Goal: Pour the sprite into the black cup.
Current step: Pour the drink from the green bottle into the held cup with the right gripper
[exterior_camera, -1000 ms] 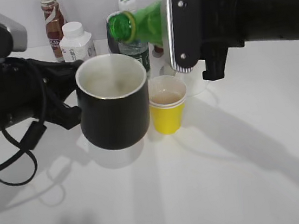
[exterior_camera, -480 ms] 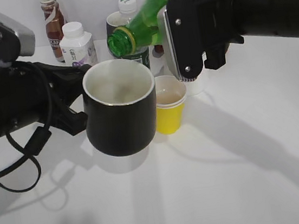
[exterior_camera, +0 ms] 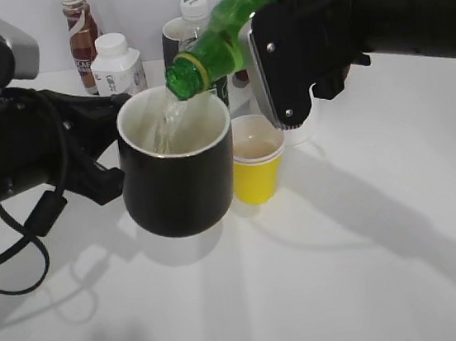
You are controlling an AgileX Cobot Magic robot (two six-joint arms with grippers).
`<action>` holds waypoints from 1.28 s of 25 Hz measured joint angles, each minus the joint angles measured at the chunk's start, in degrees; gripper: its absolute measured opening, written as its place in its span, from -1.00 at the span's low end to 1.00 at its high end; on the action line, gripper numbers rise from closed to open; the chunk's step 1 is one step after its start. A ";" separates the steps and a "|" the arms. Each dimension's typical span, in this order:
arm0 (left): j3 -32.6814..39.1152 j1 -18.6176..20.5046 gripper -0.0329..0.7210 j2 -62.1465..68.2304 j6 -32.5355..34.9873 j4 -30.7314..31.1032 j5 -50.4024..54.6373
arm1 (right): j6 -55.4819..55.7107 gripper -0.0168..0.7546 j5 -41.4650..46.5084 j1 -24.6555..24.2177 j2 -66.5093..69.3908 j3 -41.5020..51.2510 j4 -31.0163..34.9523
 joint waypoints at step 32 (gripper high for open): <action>0.00 0.00 -0.77 -0.14 0.00 0.00 1.39 | -9.19 0.16 -5.18 0.00 1.23 -0.09 7.86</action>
